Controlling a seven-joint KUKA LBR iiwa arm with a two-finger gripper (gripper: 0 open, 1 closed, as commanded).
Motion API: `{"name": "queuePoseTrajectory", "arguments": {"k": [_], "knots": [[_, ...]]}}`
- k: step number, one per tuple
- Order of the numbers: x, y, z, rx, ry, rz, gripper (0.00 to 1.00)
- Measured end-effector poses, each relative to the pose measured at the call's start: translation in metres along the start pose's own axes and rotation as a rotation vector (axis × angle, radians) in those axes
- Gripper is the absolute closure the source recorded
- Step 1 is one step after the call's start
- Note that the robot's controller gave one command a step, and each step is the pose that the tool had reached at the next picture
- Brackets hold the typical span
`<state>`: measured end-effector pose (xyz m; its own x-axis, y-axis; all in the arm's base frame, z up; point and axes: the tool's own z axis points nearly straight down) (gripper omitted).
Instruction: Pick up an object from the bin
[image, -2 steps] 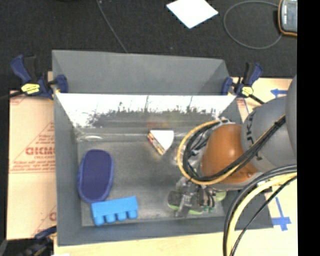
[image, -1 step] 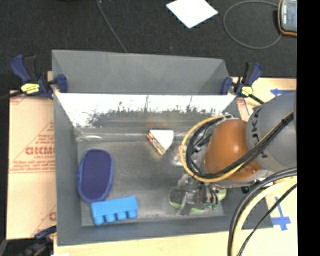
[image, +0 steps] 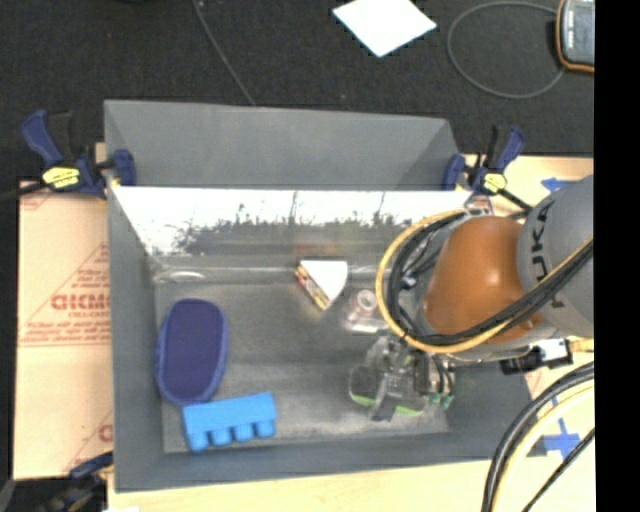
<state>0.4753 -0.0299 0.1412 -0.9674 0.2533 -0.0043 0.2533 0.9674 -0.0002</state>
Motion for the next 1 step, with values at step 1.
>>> {"name": "queuePoseTrajectory", "arguments": {"k": [1], "knots": [[-0.0005, -0.0003, -0.0343, 0.000, 0.001, -0.003, 1.00]]}}
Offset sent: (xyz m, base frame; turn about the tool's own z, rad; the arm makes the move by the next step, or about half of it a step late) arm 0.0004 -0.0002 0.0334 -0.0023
